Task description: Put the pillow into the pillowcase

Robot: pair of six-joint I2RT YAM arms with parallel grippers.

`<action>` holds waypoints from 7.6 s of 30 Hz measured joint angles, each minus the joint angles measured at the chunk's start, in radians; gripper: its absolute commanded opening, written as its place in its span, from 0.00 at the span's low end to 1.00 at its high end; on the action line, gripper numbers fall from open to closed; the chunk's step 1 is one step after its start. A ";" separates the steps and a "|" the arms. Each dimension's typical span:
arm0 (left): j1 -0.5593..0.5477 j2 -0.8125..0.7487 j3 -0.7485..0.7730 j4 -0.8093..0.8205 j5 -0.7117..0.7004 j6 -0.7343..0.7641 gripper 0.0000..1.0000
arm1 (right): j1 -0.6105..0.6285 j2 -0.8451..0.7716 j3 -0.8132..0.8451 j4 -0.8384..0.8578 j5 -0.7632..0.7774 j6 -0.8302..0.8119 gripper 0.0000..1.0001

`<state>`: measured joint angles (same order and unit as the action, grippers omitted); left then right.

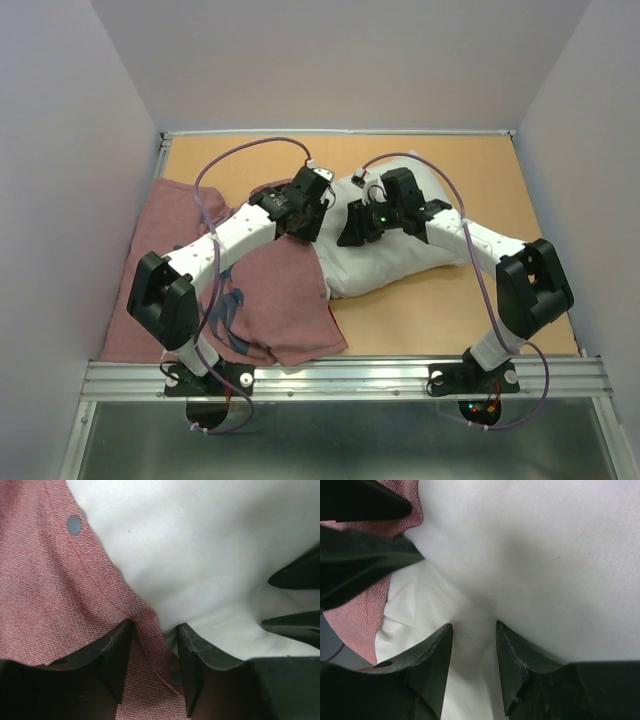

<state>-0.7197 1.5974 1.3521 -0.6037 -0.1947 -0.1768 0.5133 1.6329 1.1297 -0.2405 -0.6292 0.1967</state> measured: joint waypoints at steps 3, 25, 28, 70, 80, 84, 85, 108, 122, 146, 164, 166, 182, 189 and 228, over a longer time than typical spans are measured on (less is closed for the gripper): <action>0.027 0.000 0.027 -0.011 0.040 -0.001 0.28 | 0.002 -0.001 0.000 0.007 -0.004 0.005 0.45; 0.028 0.109 0.364 0.143 0.487 -0.016 0.67 | -0.085 -0.050 -0.057 0.060 -0.141 0.173 0.64; 0.023 -0.034 0.240 0.119 0.398 -0.016 0.67 | -0.082 -0.114 -0.066 0.027 -0.112 0.150 0.75; 0.109 0.145 0.459 0.094 0.181 0.327 0.98 | -0.237 -0.290 -0.023 -0.206 0.000 -0.168 0.94; -0.024 -0.054 0.105 0.047 0.011 0.364 0.93 | -0.200 -0.157 0.024 -0.225 0.013 -0.185 1.00; -0.030 0.043 0.088 0.006 -0.068 0.367 0.82 | -0.157 -0.140 0.024 -0.224 0.066 -0.202 1.00; -0.032 0.058 0.088 0.005 -0.083 0.366 0.79 | -0.153 -0.139 0.023 -0.223 0.072 -0.203 0.99; -0.011 0.238 0.504 -0.159 0.540 0.438 0.00 | -0.160 -0.065 0.001 -0.177 -0.007 -0.066 0.02; 0.173 0.340 0.335 -0.011 0.829 0.462 0.22 | -0.185 -0.190 -0.063 -0.062 -0.059 0.132 0.49; 0.544 -0.240 0.061 -0.084 0.722 0.520 0.78 | 0.222 -0.162 -0.045 -0.114 0.380 -0.535 0.91; 0.538 -0.502 -0.135 -0.163 0.767 0.775 0.94 | 0.442 -0.270 -0.097 -0.066 0.488 -0.644 1.00; 0.537 -0.492 -0.135 -0.164 0.766 0.784 0.94 | 0.507 -0.265 -0.148 -0.035 0.547 -0.668 1.00; 0.537 -0.852 -0.451 -0.239 0.682 1.240 0.87 | 0.493 -0.059 -0.066 0.046 0.734 -0.592 0.00; 0.525 -0.864 -0.448 -0.285 0.795 1.444 0.88 | 0.381 -0.082 0.129 -0.001 0.607 -0.493 0.00; -0.325 0.021 -0.400 -0.108 -0.242 1.338 0.93 | 0.187 0.077 0.422 -0.066 0.307 -0.240 0.00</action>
<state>-1.0447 1.6188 0.9524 -0.7116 -0.4366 1.1614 0.7006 1.7096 1.5517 -0.3065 -0.3222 -0.0433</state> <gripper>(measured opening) 0.925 0.056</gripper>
